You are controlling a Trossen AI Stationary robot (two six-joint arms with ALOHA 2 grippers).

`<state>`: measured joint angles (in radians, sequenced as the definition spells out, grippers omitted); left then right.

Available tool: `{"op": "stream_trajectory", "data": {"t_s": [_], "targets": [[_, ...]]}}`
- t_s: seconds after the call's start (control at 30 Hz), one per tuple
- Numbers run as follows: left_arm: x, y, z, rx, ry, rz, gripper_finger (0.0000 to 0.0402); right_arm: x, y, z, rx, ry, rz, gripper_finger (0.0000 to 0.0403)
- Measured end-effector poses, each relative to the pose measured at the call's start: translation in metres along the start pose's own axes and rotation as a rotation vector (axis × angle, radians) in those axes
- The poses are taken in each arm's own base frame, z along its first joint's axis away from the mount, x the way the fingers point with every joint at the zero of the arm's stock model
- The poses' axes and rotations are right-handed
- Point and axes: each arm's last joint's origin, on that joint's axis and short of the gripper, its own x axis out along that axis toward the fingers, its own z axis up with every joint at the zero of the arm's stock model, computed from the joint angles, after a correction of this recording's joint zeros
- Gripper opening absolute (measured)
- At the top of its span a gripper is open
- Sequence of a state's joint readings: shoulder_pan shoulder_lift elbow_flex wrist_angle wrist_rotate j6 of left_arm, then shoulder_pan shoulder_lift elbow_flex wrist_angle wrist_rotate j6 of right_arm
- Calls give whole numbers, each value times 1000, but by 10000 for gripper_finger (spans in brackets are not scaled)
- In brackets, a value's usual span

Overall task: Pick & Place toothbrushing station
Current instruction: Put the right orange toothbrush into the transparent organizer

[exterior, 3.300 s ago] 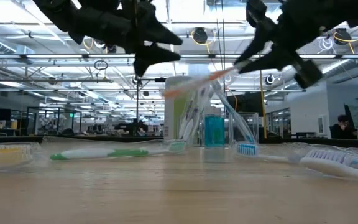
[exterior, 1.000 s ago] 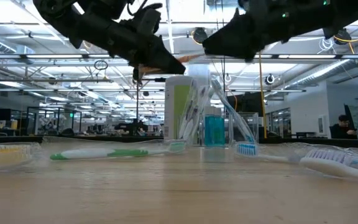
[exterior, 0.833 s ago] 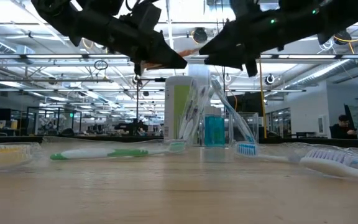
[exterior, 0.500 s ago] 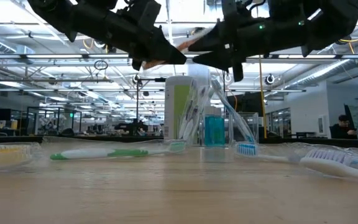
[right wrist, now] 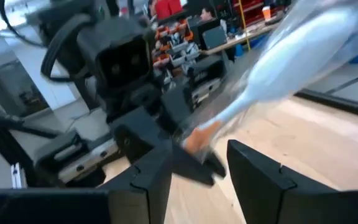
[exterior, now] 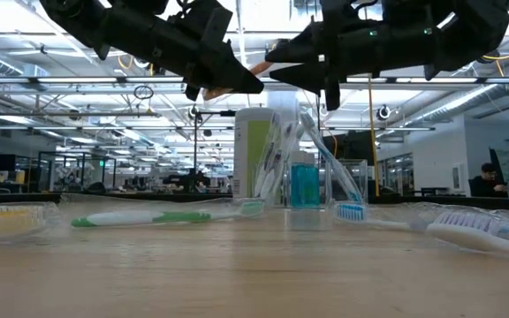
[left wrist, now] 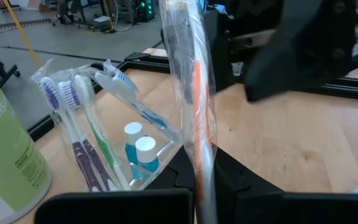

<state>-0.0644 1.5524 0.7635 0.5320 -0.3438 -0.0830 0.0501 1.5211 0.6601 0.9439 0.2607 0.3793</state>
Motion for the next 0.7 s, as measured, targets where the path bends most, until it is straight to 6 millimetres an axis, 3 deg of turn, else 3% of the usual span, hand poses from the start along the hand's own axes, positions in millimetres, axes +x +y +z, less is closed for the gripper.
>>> {"op": "stream_trajectory", "data": {"t_s": [0.3, 0.7], "targets": [[0, -1, 0, 0, -1, -2, 11, 3, -10, 8, 7, -50, -22, 134], [0, -1, -2, 10, 15, -4, 23, 3, -9, 9, -80, -35, 38, 12]]}}
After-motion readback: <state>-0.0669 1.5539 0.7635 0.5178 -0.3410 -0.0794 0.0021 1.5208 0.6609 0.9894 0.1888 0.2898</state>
